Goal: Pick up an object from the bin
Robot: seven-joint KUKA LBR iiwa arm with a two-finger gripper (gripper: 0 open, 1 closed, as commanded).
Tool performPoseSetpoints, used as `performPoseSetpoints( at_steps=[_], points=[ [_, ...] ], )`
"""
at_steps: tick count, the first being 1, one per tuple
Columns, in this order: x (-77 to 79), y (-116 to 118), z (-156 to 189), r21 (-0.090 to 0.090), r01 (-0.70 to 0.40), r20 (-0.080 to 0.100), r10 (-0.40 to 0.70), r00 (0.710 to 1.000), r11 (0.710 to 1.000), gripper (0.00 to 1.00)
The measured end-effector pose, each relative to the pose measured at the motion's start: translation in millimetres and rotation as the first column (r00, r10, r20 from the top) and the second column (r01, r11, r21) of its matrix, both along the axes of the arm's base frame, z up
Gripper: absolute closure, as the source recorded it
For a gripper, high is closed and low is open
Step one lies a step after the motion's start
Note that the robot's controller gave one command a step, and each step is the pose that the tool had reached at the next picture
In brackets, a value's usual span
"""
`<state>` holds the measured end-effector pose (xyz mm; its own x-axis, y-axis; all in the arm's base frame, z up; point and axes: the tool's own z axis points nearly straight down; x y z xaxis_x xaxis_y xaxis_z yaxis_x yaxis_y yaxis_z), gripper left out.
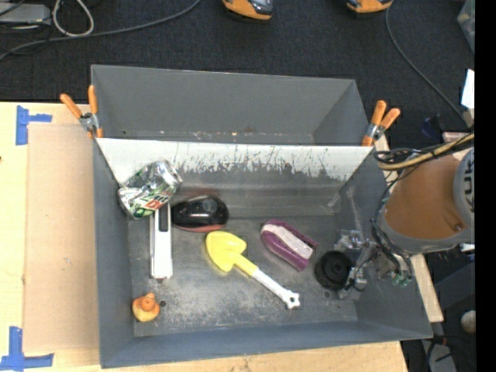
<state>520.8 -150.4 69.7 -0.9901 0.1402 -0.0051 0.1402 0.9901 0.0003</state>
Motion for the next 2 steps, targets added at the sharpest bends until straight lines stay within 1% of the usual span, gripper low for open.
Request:
performPoseSetpoints(
  at_steps=[1,2],
  points=[
    [-10.7,14.9,82.3,0.003,0.042,-0.006,-0.042,0.999,0.999,1.00],
    [-15.8,-2.7,164.2,0.002,0.093,-0.004,-0.093,0.996,0.996,1.00]
  ],
)
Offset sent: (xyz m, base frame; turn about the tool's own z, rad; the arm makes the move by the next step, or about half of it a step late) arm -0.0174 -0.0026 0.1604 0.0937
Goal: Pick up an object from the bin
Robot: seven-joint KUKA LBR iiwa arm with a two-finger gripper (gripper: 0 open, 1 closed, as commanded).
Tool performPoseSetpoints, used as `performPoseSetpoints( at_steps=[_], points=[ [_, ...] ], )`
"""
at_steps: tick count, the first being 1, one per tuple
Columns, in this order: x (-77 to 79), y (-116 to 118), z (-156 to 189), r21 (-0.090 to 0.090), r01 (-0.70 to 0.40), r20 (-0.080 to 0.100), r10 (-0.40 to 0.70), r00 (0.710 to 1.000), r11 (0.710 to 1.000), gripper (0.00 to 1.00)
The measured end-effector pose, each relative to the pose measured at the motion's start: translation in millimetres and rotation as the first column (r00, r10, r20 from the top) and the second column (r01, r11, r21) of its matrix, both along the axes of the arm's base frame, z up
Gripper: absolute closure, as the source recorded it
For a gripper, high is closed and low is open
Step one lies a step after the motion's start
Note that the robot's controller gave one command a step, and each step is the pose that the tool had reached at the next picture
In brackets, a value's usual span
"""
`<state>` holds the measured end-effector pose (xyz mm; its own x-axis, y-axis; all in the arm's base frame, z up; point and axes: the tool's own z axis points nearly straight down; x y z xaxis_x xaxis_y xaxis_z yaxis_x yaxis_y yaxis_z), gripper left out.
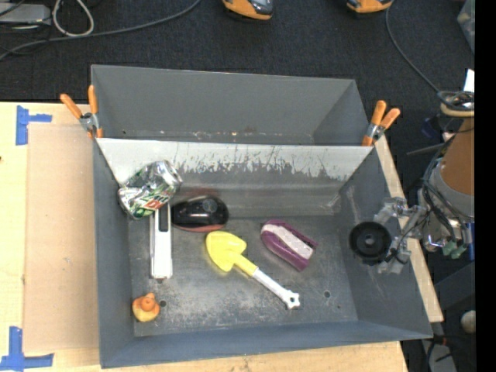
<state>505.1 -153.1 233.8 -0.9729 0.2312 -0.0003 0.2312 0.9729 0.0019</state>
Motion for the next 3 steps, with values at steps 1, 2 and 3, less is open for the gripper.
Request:
performPoseSetpoints(
  at_steps=[1,2,3],
  points=[
    [11.6,-0.5,-31.7,-0.001,0.023,0.006,-0.023,1.000,1.000,1.00],
    [15.3,1.3,-65.0,0.004,0.030,-0.009,-0.030,1.000,1.000,1.00],
    [-22.4,18.1,5.7,0.005,0.068,-0.014,-0.068,0.998,0.998,1.00]
  ],
)
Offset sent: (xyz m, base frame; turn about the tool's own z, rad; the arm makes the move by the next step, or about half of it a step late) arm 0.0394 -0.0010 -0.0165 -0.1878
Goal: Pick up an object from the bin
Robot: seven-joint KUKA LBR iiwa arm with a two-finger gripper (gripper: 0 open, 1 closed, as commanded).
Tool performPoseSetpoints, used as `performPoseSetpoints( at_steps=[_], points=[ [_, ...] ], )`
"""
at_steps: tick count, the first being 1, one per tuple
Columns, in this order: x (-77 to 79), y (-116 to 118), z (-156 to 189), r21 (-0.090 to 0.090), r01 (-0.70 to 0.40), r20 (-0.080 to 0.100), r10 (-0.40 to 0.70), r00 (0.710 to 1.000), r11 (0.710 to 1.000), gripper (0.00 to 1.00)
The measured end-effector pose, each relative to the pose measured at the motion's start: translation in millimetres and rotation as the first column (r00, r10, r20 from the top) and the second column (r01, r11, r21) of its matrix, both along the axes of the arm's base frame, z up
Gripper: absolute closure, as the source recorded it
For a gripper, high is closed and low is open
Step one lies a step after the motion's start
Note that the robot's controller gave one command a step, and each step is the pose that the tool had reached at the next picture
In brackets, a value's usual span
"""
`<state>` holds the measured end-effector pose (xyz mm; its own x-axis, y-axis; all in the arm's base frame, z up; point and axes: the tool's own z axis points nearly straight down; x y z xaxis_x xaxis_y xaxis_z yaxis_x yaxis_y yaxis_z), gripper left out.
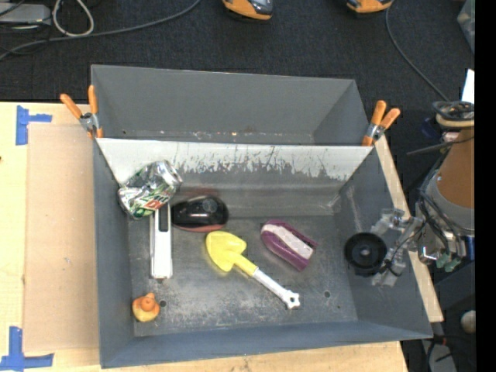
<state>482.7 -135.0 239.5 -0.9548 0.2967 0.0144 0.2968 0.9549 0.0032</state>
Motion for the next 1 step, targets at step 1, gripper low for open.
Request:
performPoseSetpoints(
  at_steps=[1],
  points=[
    [17.3,-5.4,-31.7,-0.003,0.120,0.008,-0.120,0.993,0.993,1.00]
  ],
)
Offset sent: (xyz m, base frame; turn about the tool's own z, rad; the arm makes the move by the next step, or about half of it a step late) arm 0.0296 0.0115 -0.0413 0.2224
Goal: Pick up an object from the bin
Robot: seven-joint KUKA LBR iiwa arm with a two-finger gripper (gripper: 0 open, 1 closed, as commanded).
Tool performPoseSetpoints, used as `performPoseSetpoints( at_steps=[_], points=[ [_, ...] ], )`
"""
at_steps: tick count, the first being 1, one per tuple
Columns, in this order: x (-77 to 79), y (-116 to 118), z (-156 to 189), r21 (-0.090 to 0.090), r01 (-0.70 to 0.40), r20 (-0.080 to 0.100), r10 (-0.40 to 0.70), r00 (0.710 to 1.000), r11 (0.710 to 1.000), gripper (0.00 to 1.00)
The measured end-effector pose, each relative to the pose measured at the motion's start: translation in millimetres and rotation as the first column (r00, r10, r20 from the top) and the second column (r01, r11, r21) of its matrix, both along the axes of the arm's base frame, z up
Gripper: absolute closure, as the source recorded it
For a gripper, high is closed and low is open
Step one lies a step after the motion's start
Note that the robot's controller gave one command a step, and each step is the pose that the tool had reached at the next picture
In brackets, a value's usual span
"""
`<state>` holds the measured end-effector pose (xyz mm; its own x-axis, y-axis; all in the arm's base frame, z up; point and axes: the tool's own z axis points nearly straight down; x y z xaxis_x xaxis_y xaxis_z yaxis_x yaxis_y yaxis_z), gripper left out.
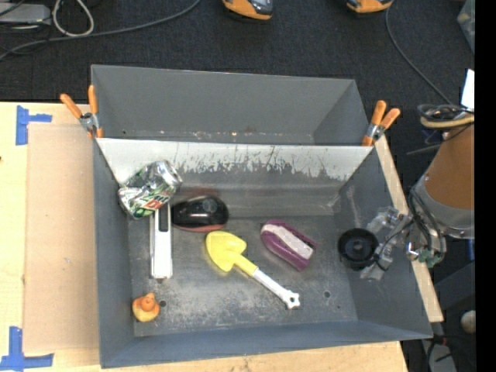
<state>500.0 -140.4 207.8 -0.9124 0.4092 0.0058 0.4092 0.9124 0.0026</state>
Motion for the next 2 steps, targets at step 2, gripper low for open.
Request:
performPoseSetpoints(
  at_steps=[2],
  points=[
    [-6.1,1.9,-74.5,0.000,0.075,-0.006,-0.075,0.997,0.997,1.00]
  ],
)
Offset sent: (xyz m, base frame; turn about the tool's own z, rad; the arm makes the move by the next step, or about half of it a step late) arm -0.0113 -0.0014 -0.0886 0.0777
